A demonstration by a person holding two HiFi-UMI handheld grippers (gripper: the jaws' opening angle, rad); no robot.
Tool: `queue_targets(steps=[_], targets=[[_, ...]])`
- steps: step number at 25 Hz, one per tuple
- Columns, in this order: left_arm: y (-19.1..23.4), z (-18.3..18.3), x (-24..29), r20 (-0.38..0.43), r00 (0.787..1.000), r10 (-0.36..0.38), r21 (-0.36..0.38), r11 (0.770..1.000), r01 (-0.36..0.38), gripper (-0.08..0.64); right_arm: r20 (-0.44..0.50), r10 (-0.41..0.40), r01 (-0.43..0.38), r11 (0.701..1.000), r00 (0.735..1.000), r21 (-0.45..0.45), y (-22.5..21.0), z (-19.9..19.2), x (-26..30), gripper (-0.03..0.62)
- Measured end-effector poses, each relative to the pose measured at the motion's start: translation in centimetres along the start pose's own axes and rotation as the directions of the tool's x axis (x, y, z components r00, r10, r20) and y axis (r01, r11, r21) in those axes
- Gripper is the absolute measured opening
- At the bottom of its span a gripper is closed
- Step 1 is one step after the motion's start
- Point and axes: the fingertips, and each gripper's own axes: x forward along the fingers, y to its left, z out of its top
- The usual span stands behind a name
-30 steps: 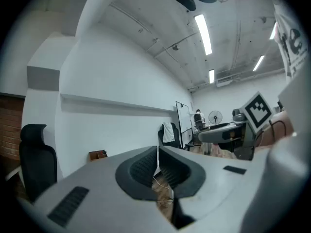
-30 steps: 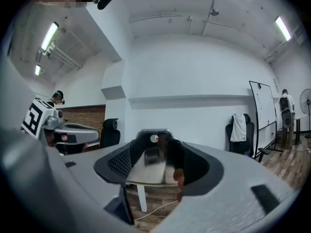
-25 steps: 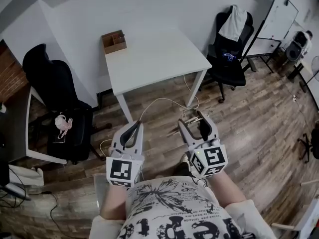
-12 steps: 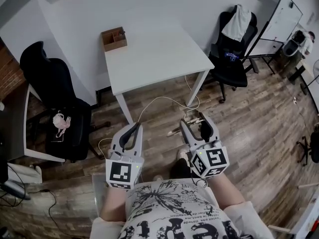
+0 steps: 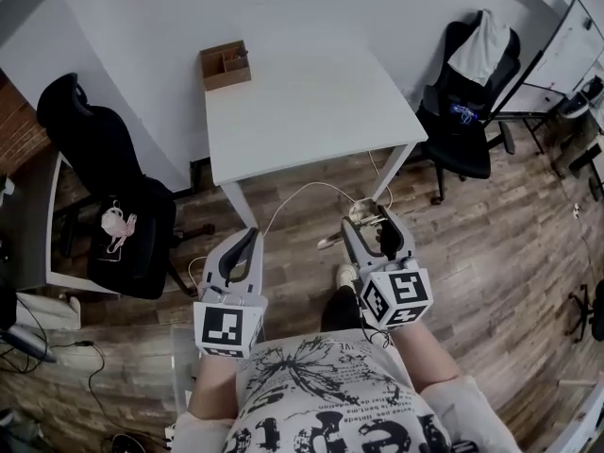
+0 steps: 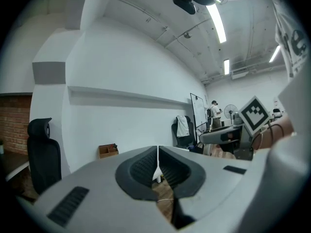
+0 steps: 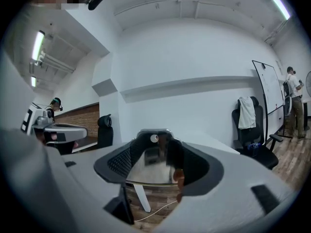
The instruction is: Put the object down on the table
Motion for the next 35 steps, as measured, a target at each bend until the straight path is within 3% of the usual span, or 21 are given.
queue_targets(steps=[3, 13, 19, 24, 28, 35], targets=[[0.6, 0.1, 4.3, 0.035, 0.998, 0.049, 0.019, 0.999, -0.050, 0.012, -0.005, 0.032, -0.032, 0.999, 0.999, -0.007, -3.1, 0.9, 3.3, 0.279], [-0.5, 3.2, 20.2, 0.042, 0.985, 0.168, 0.010, 0.986, -0.169, 0.012, 0.003, 0.164, -0.163, 0.985, 0.986, -0.063, -14.7, 5.7, 13.8, 0.279], [-0.4, 2.8, 26.1, 0.018, 0.973, 0.230, -0.009, 0.973, -0.230, 0.012, -0.030, 0.200, -0.202, 0.978, 0.979, -0.051, -20.1, 5.8, 19.5, 0.279], [1.7, 2.2, 28.9, 0.022, 0.962, 0.273, -0.017, 0.962, -0.272, 0.012, -0.086, 0.216, -0.221, 0.974, 0.973, -0.049, -21.9, 4.8, 24.5, 0.279], [4.1, 1.5, 31.4, -0.021, 0.959, 0.282, -0.041, 0.958, -0.283, 0.012, -0.138, 0.227, -0.235, 0.971, 0.964, -0.048, -22.2, 3.6, 29.2, 0.279], [10.3, 0.7, 37.6, 0.018, 0.961, 0.276, -0.028, 0.961, -0.276, 0.012, -0.204, 0.231, -0.241, 0.970, 0.951, -0.023, -21.9, 2.1, 38.0, 0.279]])
